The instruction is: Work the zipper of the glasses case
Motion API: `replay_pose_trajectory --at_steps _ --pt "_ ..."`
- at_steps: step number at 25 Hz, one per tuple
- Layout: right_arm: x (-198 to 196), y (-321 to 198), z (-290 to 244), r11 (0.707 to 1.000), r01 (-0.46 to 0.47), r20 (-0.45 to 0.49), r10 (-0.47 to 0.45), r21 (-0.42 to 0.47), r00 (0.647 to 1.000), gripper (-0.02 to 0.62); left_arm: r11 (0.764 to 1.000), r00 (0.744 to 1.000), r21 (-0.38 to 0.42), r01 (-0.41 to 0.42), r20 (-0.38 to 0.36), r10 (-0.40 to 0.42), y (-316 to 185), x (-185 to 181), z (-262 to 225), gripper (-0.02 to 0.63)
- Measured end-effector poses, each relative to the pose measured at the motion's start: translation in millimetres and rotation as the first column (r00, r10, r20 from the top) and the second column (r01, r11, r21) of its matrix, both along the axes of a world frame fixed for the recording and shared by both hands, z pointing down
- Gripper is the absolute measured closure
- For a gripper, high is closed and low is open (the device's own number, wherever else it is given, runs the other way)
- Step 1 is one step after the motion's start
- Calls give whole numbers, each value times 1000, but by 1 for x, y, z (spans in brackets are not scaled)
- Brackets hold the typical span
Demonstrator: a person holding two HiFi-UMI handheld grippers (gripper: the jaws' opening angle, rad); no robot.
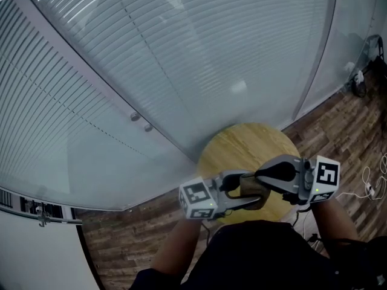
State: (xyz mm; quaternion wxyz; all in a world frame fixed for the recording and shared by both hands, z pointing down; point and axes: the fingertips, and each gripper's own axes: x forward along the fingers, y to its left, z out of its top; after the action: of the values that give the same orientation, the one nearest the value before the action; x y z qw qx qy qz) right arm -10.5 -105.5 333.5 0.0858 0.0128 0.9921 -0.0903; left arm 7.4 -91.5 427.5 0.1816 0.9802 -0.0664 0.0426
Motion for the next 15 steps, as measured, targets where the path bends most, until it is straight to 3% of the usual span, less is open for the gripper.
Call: replay_pose_trajectory --at_steps 5,15 --pt "9 -2 -15 998 32 88 -26 -61 996 583 999 997 -5 -38 -61 38 3 4 -20 318" --pt "36 -10 -33 989 46 255 -9 -139 967 584 998 968 -47 -29 -249 17 -1 0 -47 322"
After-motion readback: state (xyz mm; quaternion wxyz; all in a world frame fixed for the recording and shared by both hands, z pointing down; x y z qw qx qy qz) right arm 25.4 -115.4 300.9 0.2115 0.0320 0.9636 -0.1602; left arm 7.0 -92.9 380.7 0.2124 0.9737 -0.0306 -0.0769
